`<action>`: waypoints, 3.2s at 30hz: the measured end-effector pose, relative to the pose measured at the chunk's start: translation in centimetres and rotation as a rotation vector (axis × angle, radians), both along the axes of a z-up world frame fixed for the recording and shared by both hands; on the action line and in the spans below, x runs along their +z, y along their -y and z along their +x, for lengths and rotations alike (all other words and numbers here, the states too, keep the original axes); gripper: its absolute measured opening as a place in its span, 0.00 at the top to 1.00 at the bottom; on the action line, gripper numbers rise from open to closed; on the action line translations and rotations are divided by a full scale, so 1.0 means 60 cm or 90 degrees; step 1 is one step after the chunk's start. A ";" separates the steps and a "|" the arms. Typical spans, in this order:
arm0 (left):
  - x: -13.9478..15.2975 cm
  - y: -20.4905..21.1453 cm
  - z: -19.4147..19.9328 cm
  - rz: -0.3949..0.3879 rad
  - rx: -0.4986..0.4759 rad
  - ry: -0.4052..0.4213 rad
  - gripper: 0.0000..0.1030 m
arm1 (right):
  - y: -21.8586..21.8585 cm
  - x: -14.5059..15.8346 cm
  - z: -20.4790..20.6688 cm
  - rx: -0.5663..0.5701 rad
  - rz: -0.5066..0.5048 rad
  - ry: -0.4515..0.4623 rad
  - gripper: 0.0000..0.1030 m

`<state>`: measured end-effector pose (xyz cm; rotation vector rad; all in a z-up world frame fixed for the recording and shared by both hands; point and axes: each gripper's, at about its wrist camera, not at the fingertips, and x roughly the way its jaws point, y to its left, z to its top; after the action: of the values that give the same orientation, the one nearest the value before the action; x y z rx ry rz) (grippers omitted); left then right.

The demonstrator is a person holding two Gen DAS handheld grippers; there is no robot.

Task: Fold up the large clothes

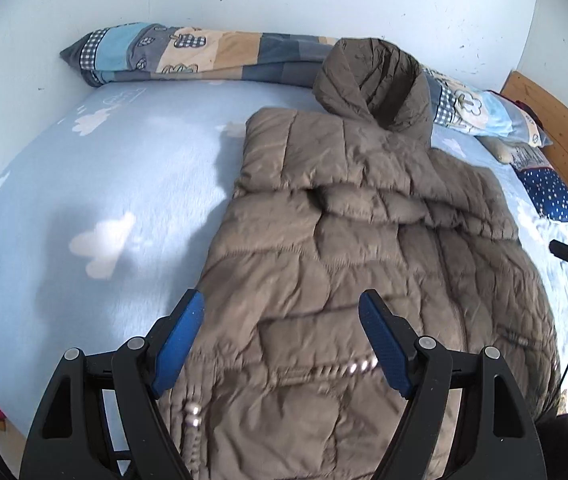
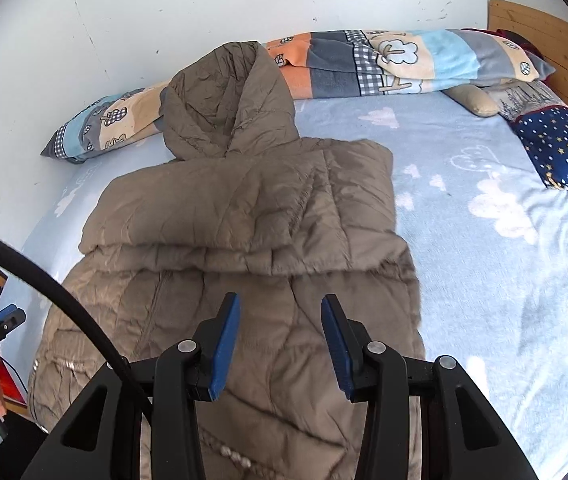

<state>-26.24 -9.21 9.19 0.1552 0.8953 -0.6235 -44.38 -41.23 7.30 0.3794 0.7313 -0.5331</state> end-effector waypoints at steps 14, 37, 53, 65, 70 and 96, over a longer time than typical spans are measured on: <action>-0.103 -0.170 0.089 -0.132 0.125 -0.260 0.24 | 0.039 -0.091 -0.268 -0.162 0.189 0.039 0.44; -0.109 -0.075 0.019 0.022 -0.035 -0.171 0.75 | -0.004 -0.155 -0.222 -0.072 0.194 -0.084 0.83; -0.104 -0.074 -0.001 0.051 -0.067 -0.158 0.74 | -0.043 -0.109 -0.260 -0.115 0.109 -0.109 0.83; 0.024 -0.034 0.000 -0.003 -0.041 0.027 0.50 | -0.063 -0.024 -0.227 -0.121 0.025 0.000 0.56; 0.096 0.036 -0.027 -0.043 -0.093 0.095 0.44 | -0.119 0.021 -0.151 -0.036 -0.047 0.044 0.56; 0.129 0.301 0.000 -0.041 -0.183 0.158 0.30 | -0.097 0.054 -0.065 0.000 -0.051 0.156 0.50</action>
<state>-26.23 -27.25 16.94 0.3003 0.6157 -0.8781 -48.27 -35.43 10.54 0.3630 0.4731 -0.5036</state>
